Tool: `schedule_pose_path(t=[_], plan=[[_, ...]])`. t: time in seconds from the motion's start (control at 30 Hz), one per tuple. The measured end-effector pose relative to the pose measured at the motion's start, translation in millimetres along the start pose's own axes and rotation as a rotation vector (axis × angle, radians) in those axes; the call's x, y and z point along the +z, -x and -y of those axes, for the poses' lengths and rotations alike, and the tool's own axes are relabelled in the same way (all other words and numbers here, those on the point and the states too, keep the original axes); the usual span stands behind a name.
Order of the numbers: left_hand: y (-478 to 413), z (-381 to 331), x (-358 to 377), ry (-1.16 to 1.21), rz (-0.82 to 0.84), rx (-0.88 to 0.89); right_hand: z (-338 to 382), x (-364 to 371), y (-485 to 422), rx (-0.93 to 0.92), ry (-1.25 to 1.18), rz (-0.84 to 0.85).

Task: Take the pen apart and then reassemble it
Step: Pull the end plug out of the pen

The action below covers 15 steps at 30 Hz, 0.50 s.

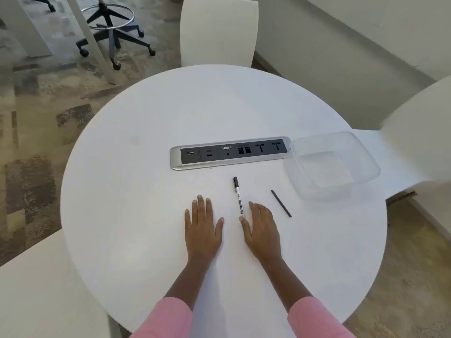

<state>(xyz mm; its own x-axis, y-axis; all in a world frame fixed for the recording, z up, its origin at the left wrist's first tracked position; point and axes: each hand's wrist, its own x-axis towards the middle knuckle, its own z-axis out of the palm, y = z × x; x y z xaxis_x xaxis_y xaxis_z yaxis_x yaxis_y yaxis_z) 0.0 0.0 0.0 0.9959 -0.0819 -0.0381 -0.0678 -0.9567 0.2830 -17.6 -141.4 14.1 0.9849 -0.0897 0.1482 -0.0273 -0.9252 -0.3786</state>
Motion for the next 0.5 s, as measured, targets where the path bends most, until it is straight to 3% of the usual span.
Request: schedule_pose_path(t=[0.17,0.33,0.5], plan=[[-0.9,0.6,-10.7,0.046,0.054,-0.011,19.8,-5.1,5.1,0.057,0.061,0.003],[-5.0,-0.8,-17.2,0.093,0.022,0.064,21.7,-4.2,4.4,0.181,-0.166,0.035],[1.9,-16.0,-27.0,0.513,-0.016,-0.045,20.4,-19.2,-1.3,0.322,-0.468,0.105]])
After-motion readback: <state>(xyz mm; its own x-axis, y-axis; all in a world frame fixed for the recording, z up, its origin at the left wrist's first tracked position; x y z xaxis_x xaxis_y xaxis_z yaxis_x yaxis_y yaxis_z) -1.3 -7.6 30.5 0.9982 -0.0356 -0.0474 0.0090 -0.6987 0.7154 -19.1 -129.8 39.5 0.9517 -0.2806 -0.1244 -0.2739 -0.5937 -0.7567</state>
